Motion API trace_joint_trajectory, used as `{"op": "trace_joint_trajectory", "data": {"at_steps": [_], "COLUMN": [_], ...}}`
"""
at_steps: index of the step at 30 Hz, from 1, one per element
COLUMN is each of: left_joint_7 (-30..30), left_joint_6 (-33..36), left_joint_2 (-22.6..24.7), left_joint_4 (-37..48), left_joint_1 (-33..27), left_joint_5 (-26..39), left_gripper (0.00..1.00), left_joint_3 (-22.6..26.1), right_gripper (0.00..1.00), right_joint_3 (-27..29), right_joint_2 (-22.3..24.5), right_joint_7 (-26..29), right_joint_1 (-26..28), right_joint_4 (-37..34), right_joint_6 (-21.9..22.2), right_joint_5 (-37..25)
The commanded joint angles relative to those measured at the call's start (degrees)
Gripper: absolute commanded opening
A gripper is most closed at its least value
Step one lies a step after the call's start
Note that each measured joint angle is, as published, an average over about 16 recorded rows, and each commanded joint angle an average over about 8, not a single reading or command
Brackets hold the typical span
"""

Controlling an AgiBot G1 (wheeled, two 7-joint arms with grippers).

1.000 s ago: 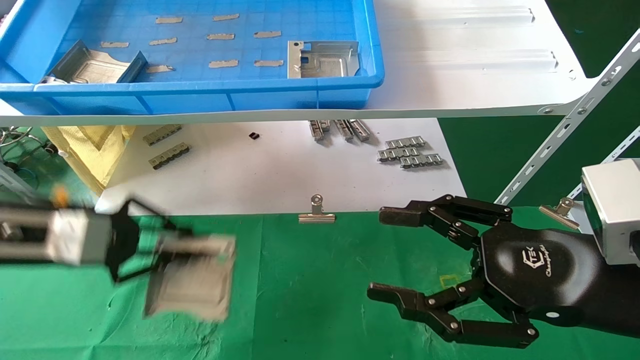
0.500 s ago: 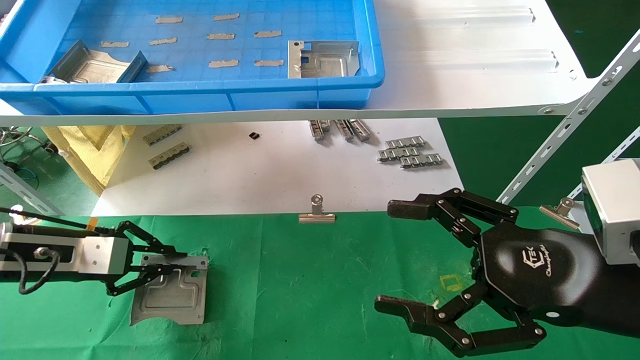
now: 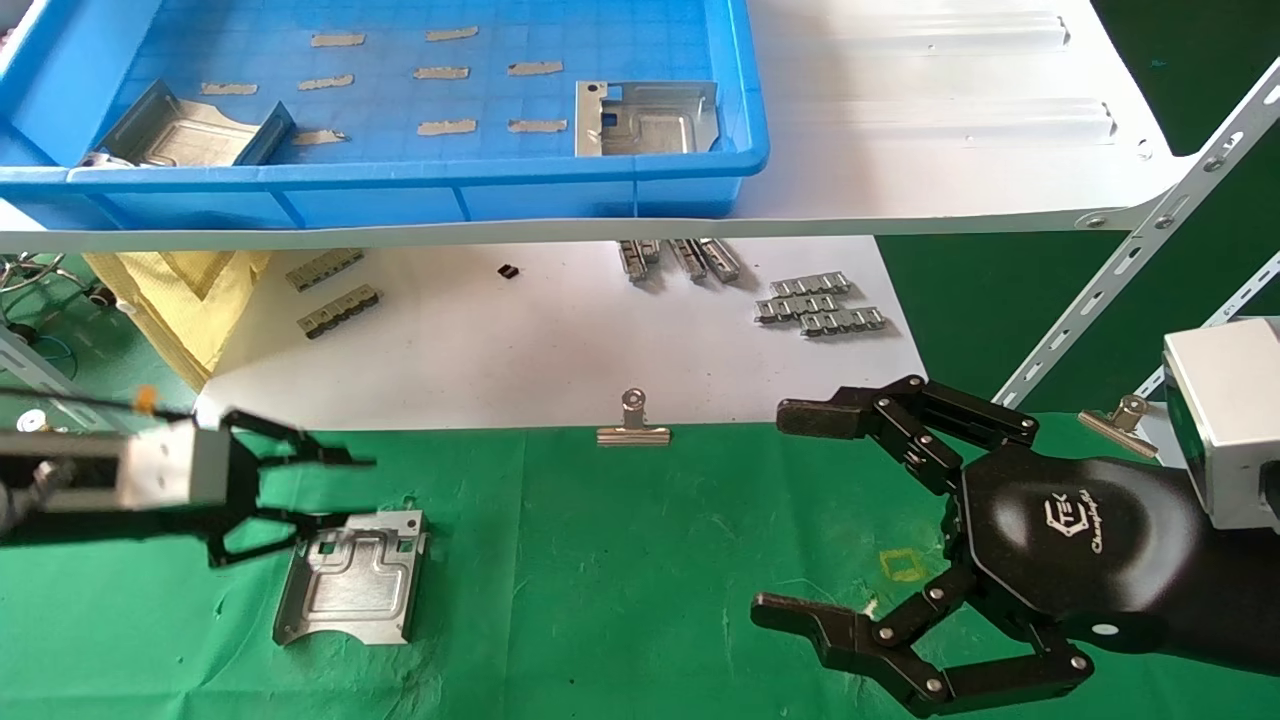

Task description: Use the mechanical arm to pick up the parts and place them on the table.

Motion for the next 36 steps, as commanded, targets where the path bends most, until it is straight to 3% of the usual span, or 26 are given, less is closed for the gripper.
{"op": "trace_joint_trajectory", "data": {"at_steps": [1,12,26,36], "left_joint_7": [-1.5,-18.1,-18.6,-24.1], "left_joint_6": [0.5,0.9,0.8,-0.1], "left_joint_2": [-0.4,-2.1,-2.3,-3.9], "left_joint_4": [0.5,-3.1,-4.0,-13.2], "left_joint_1": [-0.4,6.9,7.5,11.7], "left_joint_5": [-1.1,-13.6,-14.0,-15.4], "left_gripper": [1.00,1.00,1.00,1.00], "left_joint_3": [-0.6,-6.1,-6.5,-10.0], "right_gripper": [1.00,1.00,1.00,1.00], "right_joint_3": [0.0,0.0,0.0,0.0], "right_joint_2": [0.0,0.0,0.0,0.0], "right_joint_7": [0.0,0.0,0.0,0.0], "right_joint_1": [0.0,0.0,0.0,0.0], "right_joint_4": [0.0,0.0,0.0,0.0], "right_joint_6": [0.0,0.0,0.0,0.0], "right_joint_5": [0.0,0.0,0.0,0.0]}}
